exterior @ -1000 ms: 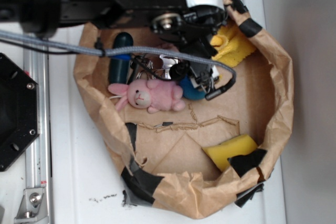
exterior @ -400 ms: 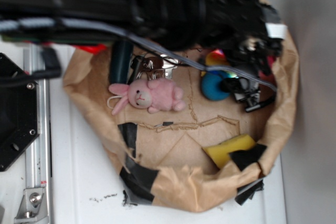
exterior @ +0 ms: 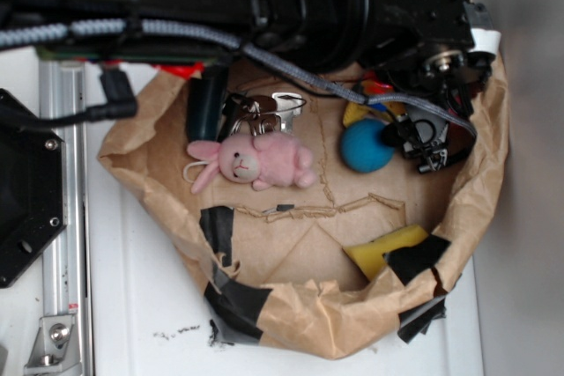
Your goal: Grab the yellow cloth.
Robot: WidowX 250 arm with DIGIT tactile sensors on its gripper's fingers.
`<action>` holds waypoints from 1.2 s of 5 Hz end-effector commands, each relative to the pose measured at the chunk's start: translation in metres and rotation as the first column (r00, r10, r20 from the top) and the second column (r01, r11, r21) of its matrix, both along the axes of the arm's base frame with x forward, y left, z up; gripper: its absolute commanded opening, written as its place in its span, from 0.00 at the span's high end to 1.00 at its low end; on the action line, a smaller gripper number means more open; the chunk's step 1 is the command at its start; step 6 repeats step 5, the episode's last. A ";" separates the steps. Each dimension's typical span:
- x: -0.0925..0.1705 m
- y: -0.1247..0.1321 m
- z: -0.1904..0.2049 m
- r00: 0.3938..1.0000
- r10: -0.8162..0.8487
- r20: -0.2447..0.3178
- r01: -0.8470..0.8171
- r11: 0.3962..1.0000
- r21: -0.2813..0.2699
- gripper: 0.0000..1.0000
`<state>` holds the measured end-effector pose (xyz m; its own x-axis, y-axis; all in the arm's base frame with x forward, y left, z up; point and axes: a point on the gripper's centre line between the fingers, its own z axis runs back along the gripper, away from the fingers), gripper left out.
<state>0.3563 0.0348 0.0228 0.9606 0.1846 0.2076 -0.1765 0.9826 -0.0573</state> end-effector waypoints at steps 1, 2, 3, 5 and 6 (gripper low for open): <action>-0.023 -0.009 0.064 0.992 -0.128 0.012 0.128 0.991 -0.022 1.00; -0.056 -0.021 0.102 0.986 -0.167 0.026 0.165 0.984 0.072 1.00; -0.075 -0.029 0.132 0.933 -0.351 0.085 0.340 0.933 0.118 1.00; -0.081 -0.040 0.135 0.948 -0.312 -0.057 0.317 0.934 0.164 1.00; -0.081 -0.040 0.135 0.948 -0.312 -0.057 0.317 0.934 0.164 1.00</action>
